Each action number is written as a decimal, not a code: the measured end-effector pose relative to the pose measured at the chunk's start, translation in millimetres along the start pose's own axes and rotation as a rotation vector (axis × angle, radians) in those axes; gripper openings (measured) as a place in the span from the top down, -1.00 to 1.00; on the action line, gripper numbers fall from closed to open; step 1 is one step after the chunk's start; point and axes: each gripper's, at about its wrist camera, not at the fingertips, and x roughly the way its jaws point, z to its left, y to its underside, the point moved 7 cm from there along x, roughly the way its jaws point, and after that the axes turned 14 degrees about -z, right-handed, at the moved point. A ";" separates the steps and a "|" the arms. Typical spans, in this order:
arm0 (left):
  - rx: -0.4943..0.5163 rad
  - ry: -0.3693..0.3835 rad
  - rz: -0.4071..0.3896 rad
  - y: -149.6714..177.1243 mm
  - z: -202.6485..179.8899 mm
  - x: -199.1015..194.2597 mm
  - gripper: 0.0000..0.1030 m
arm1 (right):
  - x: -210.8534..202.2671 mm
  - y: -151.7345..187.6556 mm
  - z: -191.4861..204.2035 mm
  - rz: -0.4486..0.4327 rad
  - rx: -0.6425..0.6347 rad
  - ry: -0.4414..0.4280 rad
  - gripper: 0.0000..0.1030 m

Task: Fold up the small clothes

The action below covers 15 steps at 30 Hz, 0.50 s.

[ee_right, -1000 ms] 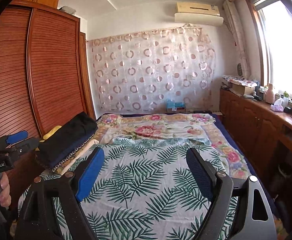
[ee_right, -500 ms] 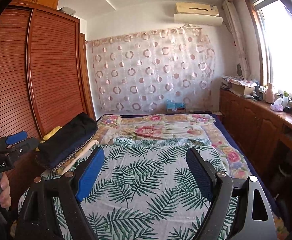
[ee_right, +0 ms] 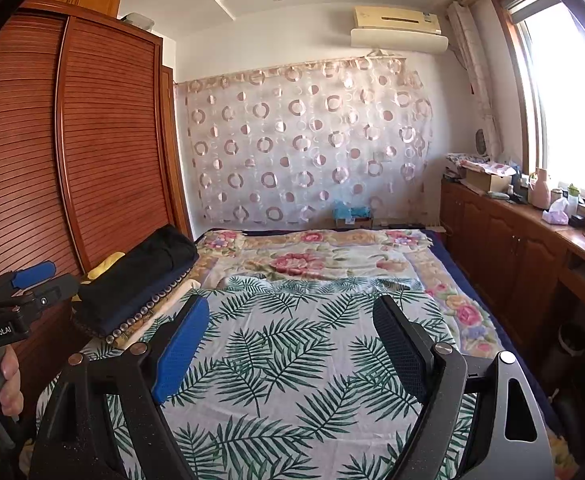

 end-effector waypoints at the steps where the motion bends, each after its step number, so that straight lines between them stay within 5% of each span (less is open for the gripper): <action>1: 0.000 0.000 0.000 -0.1 -0.1 0.0 -0.72 | -0.4 0.2 -0.3 0.000 0.000 -0.003 -0.66; 15: 0.002 -0.004 -0.005 -1.0 1.0 -0.8 -0.72 | -0.7 -1.5 -5.3 -0.001 -0.001 -0.005 -0.66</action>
